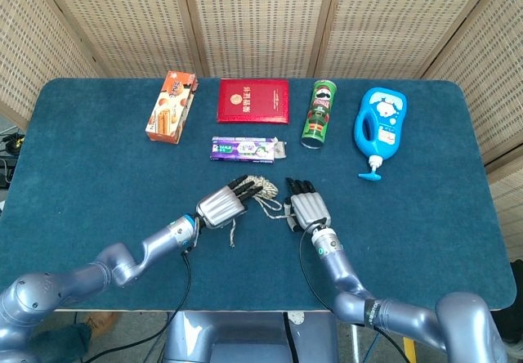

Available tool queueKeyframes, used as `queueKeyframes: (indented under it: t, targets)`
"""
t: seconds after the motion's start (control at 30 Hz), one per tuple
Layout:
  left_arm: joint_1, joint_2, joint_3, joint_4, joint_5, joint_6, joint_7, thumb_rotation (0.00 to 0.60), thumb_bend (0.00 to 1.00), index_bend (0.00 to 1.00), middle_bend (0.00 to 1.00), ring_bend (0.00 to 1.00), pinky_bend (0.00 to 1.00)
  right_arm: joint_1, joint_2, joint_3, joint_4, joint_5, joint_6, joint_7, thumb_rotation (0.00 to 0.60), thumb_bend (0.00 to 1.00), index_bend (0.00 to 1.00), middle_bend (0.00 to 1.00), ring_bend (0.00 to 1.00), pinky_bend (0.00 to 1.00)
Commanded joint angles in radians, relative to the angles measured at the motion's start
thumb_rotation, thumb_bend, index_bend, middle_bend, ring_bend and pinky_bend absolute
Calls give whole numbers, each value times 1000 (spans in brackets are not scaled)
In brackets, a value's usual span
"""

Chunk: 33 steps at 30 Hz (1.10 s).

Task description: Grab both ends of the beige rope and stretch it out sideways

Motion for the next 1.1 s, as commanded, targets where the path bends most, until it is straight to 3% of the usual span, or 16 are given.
queueKeyframes:
  t: [0.03, 0.23, 0.53, 1.1]
  targets:
    - [18, 32, 8, -16, 9, 37, -4, 600, 452, 733, 0, 0, 0, -4, 9, 2, -4, -5, 8, 3, 600, 474, 679, 0, 0, 0]
    - [92, 155, 36, -54, 27, 164, -51, 600, 461, 748, 0, 0, 0, -11, 50, 2, -8, -30, 46, -21, 600, 475, 680, 0, 0, 0]
    - [186, 296, 65, -46, 29, 276, -145, 600, 464, 752, 0, 0, 0, -45, 120, 5, -14, -52, 106, -32, 600, 475, 680, 0, 0, 0]
    - [278, 309, 93, 98, 41, 342, -286, 600, 465, 752, 0, 0, 0, -113, 207, -22, 17, -46, 130, -54, 600, 475, 680, 0, 0, 0]
